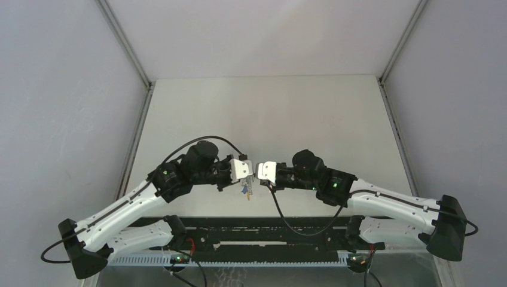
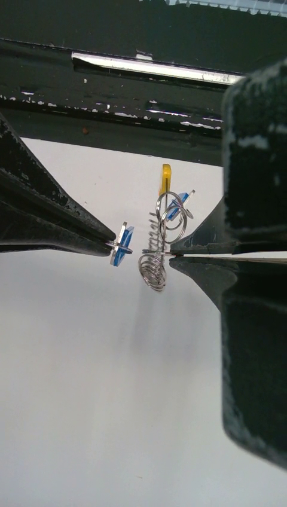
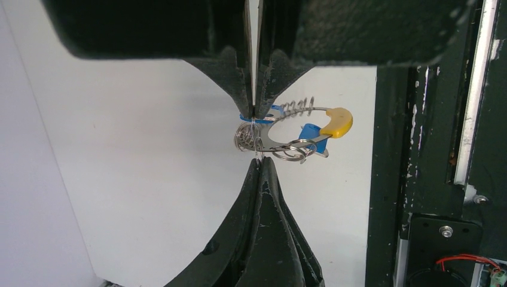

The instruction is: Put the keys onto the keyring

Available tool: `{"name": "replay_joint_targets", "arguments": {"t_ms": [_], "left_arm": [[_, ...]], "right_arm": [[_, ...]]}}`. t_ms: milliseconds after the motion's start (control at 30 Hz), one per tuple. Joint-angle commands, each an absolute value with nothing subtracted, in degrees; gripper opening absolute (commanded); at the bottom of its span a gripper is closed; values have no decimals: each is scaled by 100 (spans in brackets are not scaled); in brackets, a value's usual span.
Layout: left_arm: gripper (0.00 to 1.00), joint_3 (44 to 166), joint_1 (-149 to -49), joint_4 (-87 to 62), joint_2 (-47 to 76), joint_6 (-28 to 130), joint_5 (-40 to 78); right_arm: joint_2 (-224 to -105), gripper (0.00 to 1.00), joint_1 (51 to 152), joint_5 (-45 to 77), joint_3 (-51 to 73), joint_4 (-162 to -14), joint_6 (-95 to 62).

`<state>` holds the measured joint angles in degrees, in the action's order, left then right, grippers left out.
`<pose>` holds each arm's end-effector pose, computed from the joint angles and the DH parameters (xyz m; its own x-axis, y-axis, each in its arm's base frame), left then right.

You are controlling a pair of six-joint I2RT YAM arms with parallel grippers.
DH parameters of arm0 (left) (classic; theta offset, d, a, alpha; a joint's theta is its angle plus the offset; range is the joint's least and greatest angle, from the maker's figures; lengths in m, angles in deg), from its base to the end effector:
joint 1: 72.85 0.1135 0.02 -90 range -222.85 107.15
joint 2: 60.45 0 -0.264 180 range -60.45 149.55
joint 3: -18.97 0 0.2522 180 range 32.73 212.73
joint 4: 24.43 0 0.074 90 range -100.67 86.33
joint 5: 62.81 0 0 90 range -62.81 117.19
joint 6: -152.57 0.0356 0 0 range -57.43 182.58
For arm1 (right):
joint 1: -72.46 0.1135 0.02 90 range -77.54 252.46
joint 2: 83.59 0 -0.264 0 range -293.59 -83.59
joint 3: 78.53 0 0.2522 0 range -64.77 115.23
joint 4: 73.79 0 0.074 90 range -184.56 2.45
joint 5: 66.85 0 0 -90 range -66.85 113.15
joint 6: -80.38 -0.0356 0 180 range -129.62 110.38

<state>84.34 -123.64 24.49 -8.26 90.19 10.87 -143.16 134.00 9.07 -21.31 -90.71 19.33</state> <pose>0.1133 -0.1547 0.3164 0.0844 0.6003 -0.7953 0.9578 0.1711 0.2309 0.1071 0.2158 0.2950 0.3281 -0.3799 -0.8649 -0.9181 0.0874 -0.3867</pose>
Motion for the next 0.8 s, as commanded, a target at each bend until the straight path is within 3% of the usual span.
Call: {"name": "replay_joint_targets", "arguments": {"t_ms": [0, 767], "left_arm": [[0, 8400, -12386, 2227, -885, 9101, 975], [0, 8390, -12392, 2185, -940, 9105, 937]], "right_arm": [[-14229, 0, 13434, 912, -1923, -8807, 1809], [-14537, 0, 13434, 859, -1718, -9117, 1835]]}}
